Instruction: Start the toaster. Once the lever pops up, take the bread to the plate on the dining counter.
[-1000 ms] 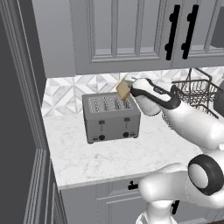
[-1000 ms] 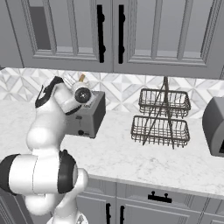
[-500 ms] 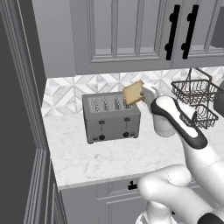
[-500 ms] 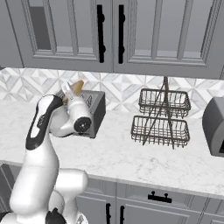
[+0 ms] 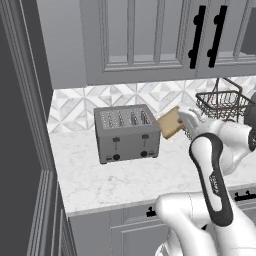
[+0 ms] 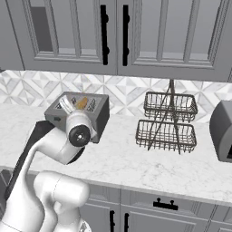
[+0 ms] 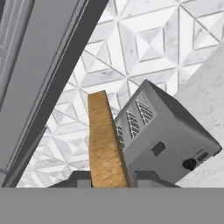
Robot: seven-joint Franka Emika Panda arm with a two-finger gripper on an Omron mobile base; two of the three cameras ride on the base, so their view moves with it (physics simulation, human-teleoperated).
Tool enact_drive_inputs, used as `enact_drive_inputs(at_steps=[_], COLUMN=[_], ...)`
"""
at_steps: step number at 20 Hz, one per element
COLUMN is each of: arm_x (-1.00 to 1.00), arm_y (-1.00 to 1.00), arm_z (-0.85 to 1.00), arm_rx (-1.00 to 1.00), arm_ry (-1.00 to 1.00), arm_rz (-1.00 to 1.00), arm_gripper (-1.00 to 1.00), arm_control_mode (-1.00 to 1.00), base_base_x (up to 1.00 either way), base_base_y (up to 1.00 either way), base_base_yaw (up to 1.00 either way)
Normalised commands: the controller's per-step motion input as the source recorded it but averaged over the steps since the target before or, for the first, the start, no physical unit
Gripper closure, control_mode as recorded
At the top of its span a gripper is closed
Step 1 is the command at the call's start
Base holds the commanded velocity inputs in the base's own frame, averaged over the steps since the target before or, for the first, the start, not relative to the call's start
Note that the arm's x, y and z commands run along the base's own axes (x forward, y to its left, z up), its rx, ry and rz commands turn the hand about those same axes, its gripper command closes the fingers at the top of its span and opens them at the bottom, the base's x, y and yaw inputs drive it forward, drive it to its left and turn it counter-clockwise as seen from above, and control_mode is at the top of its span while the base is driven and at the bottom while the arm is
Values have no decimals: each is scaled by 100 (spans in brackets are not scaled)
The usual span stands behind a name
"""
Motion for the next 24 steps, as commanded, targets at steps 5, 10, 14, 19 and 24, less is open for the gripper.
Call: enact_drive_inputs(at_steps=[5, 10, 14, 19, 24], arm_x=[-57, -5, 0, -1, 0], arm_y=[-3, 0, 4, 0, 0], arm_z=[-12, -22, -20, -4, 0], arm_rx=[-18, -10, -10, -2, 0], arm_ry=[9, 0, 0, 0, 0], arm_rz=[0, 0, 0, -2, 0], arm_gripper=[100, 100, 100, 100, 100], arm_control_mode=[-100, -100, -100, 100, 100], base_base_x=[0, 0, 0, -19, -41], base_base_y=[0, 0, 0, -7, -36], base_base_yaw=[0, 0, 0, -28, -60])
